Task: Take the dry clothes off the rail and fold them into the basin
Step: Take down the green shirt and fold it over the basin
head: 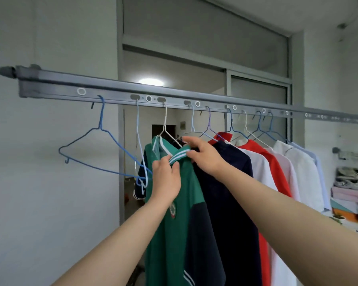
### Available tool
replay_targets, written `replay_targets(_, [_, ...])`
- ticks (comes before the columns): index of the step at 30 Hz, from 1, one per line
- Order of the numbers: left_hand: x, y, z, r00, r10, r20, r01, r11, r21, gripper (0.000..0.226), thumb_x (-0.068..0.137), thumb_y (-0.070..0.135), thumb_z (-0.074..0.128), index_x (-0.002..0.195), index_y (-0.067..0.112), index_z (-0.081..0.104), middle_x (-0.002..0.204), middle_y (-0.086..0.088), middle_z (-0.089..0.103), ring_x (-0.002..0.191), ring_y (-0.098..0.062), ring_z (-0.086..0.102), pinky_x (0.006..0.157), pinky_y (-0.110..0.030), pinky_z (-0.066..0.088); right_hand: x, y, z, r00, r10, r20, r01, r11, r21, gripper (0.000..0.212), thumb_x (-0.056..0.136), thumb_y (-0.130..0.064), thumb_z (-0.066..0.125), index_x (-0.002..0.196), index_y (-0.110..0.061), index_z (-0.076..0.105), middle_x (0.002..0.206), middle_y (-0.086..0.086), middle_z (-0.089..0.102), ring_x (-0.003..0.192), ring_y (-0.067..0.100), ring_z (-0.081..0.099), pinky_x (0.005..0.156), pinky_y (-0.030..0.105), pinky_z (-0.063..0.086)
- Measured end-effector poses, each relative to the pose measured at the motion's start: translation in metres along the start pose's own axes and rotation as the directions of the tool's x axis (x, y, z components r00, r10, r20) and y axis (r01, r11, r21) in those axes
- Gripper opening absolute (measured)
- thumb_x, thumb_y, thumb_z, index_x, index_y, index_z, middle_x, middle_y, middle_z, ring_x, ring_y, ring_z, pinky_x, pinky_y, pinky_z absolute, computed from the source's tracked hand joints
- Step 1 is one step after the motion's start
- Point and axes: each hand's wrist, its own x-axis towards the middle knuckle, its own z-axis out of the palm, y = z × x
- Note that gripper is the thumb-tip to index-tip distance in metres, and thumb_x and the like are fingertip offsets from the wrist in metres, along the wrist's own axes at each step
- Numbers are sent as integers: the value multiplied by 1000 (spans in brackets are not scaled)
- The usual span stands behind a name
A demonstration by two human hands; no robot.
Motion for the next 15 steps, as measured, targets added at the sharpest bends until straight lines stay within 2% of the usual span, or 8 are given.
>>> replay_targets(2, [13,-7,2,1000,-2,-4,2,1000,28,28,97,24,46,118,11,58,125,-7,41,118,-22,46,104,-31,33,1,3,-2,999,14,39,-11,997,-71,46,90,-2,49,133,-16,53,97,-4,57,84,14,55,91,33,49])
replay_targets(4, [24,-11,1,997,70,32,-72,996,58,18,94,20,53,105,12,66,120,-5,51,113,-20,49,101,-31,36,-2,6,-8,999,39,37,-36,997,-72,42,90,0,40,123,-15,61,79,-6,59,67,12,53,68,22,50])
replay_targets(6, [26,-9,1,982,124,144,-120,992,-34,14,93,15,54,89,19,66,93,1,62,88,-16,56,77,-29,43,-4,7,-13,995,96,-5,-96,995,-23,38,93,-6,36,110,-13,68,70,-5,57,58,12,53,56,21,48])
replay_targets(8, [21,-5,5,957,176,229,-153,982,-115,21,90,16,59,72,27,57,69,8,55,68,-14,50,61,-26,37,-4,7,-16,993,113,-26,-114,991,-76,28,95,-20,43,97,-11,70,72,-2,58,64,16,55,65,32,51])
replay_targets(9, [18,-4,9,946,211,246,-181,974,-139,22,86,16,63,69,28,54,68,8,54,67,-15,49,61,-26,38,-4,7,-17,994,109,-25,-112,982,-153,27,94,-29,48,90,-10,67,74,-1,57,69,17,55,69,34,50])
replay_targets(11, [14,-2,18,924,246,292,-191,960,-205,21,78,11,68,69,23,53,70,0,56,67,-18,51,68,-29,42,-2,9,-19,992,121,-37,-126,947,-294,32,89,-41,56,77,-12,57,71,-2,56,68,15,51,63,29,42])
replay_targets(13, [14,4,23,929,203,310,-112,952,-285,22,79,-2,59,73,17,49,66,-2,51,61,-15,45,63,-27,39,1,10,-23,986,150,-69,-165,922,-350,32,84,-39,64,66,-17,49,68,-4,54,66,13,51,56,22,36])
replay_targets(15, [19,11,28,961,110,252,-13,934,-357,22,85,-2,51,76,17,44,70,-5,54,63,-14,49,63,-27,41,3,12,-29,978,183,-94,-206,897,-390,31,80,-28,68,62,-20,44,74,0,57,74,16,53,55,19,35])
